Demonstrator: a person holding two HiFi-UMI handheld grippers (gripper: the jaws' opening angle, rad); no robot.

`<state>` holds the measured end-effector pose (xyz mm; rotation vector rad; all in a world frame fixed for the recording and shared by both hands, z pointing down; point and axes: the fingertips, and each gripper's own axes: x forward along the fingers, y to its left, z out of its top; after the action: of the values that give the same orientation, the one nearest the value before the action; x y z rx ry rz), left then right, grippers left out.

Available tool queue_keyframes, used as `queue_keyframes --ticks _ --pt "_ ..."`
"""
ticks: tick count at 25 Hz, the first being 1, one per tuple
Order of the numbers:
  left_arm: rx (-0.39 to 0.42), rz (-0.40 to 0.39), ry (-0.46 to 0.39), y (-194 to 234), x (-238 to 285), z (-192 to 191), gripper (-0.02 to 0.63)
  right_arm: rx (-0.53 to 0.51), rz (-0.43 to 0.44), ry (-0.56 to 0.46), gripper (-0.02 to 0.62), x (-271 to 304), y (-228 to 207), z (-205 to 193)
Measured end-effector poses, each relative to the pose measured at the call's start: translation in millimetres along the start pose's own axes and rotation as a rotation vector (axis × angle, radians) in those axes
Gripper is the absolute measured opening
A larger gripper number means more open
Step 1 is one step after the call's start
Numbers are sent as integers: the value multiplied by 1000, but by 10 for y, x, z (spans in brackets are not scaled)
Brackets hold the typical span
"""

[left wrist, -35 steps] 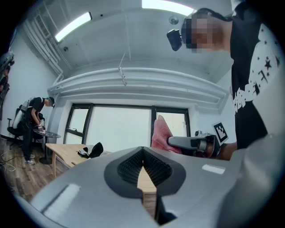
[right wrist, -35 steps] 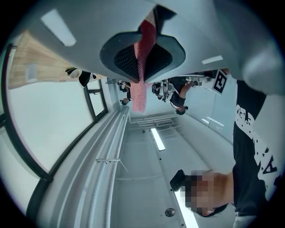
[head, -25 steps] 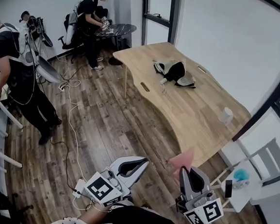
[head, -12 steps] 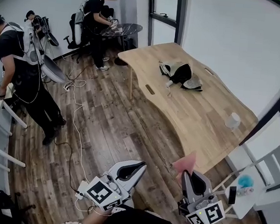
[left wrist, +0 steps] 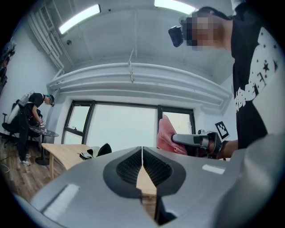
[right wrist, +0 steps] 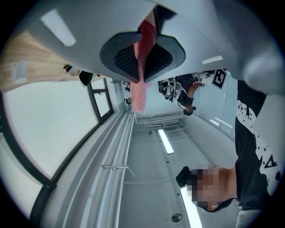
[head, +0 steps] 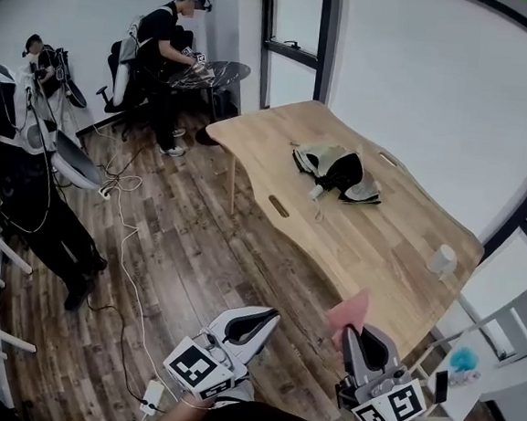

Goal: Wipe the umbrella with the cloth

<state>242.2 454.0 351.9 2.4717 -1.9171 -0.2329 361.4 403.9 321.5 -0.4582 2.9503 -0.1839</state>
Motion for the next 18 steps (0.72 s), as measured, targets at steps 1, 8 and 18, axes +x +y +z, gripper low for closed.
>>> queue_keyframes --ticks 1,8,18 --pt "6 2 -1 138 11 31 -3 -3 5 4 41 139 12 -9" --pt "16 -7 8 985 13 131 -3 -13 10 6 41 1058 47 -59" --pt "9 -33 28 1963 2 165 -3 -16 -42 -9 41 1973 56 -158"
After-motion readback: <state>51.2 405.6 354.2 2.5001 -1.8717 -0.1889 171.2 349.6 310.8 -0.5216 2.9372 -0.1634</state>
